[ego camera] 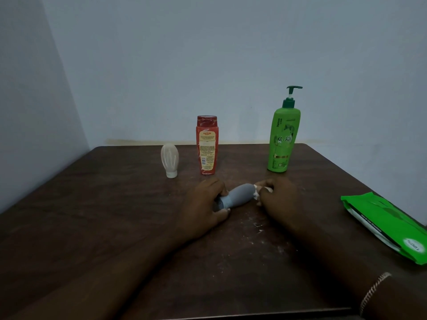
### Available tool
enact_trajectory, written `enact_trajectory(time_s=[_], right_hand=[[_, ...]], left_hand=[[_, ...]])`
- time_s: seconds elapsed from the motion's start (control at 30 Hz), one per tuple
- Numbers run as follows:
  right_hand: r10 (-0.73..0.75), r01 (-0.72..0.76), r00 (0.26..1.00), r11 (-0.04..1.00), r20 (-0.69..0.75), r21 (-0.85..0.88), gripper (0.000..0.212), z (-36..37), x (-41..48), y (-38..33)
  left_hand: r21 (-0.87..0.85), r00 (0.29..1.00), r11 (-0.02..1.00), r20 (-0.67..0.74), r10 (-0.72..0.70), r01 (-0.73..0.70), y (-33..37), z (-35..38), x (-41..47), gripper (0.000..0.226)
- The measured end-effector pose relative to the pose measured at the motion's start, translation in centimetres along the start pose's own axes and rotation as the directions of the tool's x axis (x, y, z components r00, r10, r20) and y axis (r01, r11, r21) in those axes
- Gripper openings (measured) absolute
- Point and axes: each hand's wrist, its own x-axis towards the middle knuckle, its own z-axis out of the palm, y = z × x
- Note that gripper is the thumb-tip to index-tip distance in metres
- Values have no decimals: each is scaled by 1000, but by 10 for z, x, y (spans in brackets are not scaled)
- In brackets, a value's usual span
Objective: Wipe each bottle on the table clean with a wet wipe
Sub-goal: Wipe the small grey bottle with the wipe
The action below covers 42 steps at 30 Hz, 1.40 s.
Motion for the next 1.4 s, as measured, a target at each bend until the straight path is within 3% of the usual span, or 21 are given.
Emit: enact_trajectory(time_s=[0.13, 0.27, 0.33, 0.43, 0.5, 0.57, 0.67, 0.83, 1.0, 1.17, 1.4], right_hand=[[-264, 247, 960, 954, -88, -167, 17, 3, -8, -10], [-484, 537, 841, 804, 243, -255, 24, 10, -15, -14], [-519, 595, 799, 760, 305, -264, 20, 10, -13, -12], [-476, 501, 865, 818, 159, -282, 16, 3, -7, -9], [-397, 382, 918, 883, 0, -272, 15, -2, -3, -5], [-295, 275, 953, 938, -67, -212, 15, -5, 0, -1], [-154, 148, 988, 973, -16, -177, 16, -5, 1, 1], [-110, 109, 994, 984, 1, -140, 13, -10, -2, -2], [-112, 118, 992, 985, 50, -129, 8, -3, -4, -1], [-185, 191, 981, 976, 66, -109, 7, -1, -7, -3], [-158, 161, 987, 978, 29, -136, 19, -7, 1, 4]], left_hand=[[10, 1000, 1000, 7, 3, -3, 0, 0, 0, 32], [20, 1000, 1000, 23, -17, 16, 2, -1, 0, 32], [24, 1000, 1000, 28, -14, 13, 2, 0, -1, 33], [26, 1000, 1000, 30, -5, 4, 2, 0, -1, 33], [30, 999, 1000, 34, -1, 0, 3, 0, -1, 33], [45, 999, 999, 35, 9, -11, 4, 2, 0, 36], [29, 1000, 1000, 0, -5, 5, 2, 4, 1, 40], [-38, 997, 997, 0, -71, 71, 1, 5, 1, 37], [-114, 993, 987, -29, -119, 115, 1, 1, 1, 24], [-88, 950, 946, 36, -311, 313, -3, 4, 5, 44], [-58, 909, 911, 118, -399, 408, -9, 9, 10, 43]])
